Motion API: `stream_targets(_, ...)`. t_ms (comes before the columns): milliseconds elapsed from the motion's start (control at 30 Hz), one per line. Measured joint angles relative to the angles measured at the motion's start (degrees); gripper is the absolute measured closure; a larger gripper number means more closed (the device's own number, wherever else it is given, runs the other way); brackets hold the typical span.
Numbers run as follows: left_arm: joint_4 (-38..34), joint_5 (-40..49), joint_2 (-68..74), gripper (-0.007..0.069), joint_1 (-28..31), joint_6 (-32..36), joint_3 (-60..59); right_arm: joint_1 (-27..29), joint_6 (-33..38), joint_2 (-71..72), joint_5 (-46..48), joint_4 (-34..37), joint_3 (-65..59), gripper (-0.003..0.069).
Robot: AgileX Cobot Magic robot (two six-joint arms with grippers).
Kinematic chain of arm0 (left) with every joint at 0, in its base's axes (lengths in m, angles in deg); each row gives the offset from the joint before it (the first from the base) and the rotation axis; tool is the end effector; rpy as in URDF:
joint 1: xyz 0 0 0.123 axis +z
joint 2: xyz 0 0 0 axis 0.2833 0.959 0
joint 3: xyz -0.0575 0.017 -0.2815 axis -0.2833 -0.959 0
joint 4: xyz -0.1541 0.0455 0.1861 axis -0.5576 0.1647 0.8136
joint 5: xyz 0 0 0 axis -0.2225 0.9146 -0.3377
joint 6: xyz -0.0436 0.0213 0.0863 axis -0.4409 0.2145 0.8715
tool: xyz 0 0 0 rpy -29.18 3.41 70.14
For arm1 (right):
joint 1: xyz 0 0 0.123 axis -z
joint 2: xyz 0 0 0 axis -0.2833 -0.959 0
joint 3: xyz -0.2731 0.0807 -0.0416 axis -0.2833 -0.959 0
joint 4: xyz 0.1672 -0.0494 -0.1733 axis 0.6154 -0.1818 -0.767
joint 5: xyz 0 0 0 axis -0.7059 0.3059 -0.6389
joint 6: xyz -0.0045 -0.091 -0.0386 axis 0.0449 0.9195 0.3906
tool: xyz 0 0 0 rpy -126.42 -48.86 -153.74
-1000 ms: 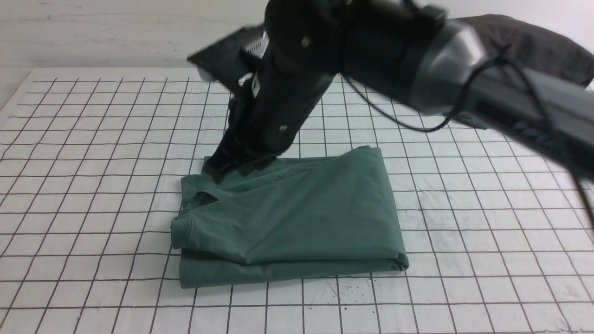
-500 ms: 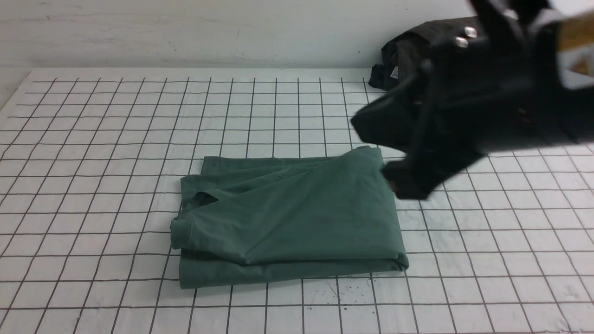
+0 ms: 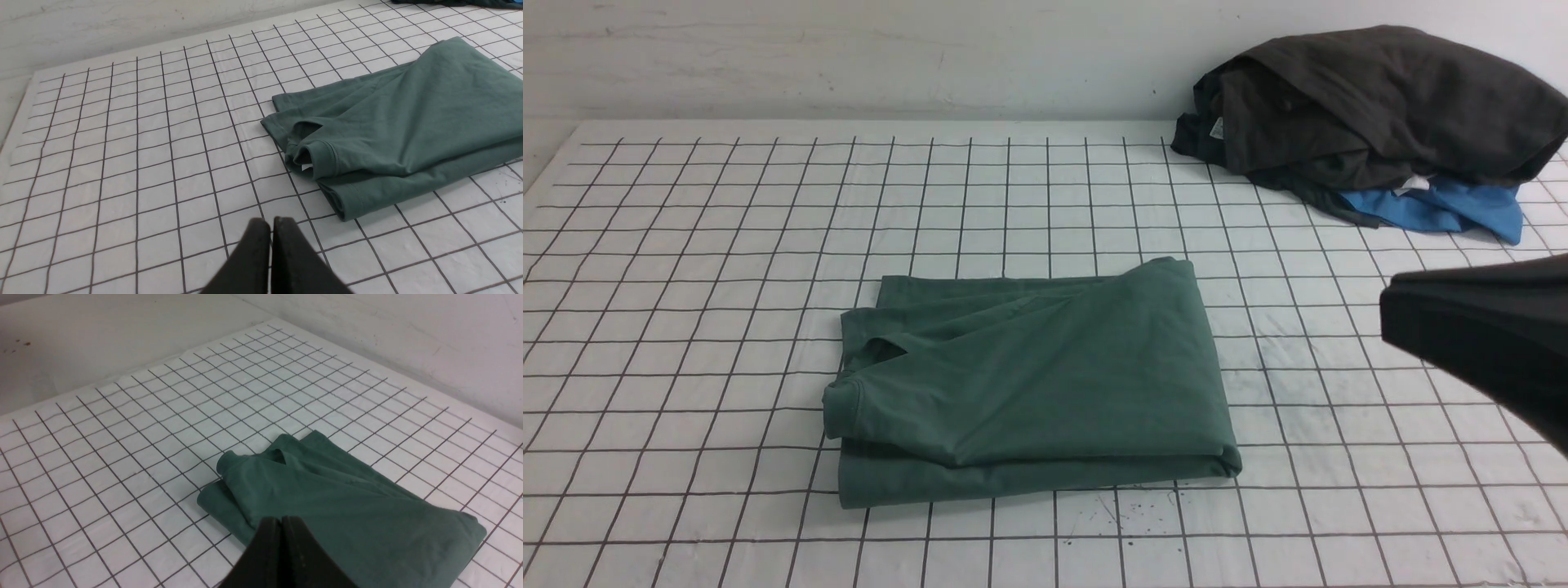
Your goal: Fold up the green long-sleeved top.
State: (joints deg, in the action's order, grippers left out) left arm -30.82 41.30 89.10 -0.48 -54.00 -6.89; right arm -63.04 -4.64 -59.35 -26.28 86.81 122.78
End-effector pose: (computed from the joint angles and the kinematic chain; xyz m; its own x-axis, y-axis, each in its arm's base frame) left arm 0.0137 0.0023 0.2856 -0.3110 0.1403 -0.9400 0.2488 0.9666 0.0619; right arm 0.0960 0.1048 0.3844 -0.2505 -0.3279 -0.9109 -0.7522 0.6582 -0.0300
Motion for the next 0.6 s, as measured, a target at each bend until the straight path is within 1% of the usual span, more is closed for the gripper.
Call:
stream_targets(233, 0.0, 0.0, 0.0, 0.0631, 0.0, 0.0, 0.0, 0.0, 0.0, -0.1, 3.1, -0.1, -0.1, 0.0673)
stream_targets(433, 0.0, 0.0, 0.0, 0.0631, 0.0, 0.0, 0.0, 0.0, 0.0, -0.1, 2.8, 0.0, -0.1, 0.0673)
stream_targets(533, 0.0, 0.0, 0.0, 0.0631, 0.0, 0.0, 0.0, 0.0, 0.0, -0.1, -1.0, 0.2, -0.8, 0.0673)
stream_targets(600, 0.0, 0.0, 0.0, 0.0631, 0.0, 0.0, 0.0, 0.0, 0.2, 0.3, -9.4, 0.3, -4.4, 0.0673)
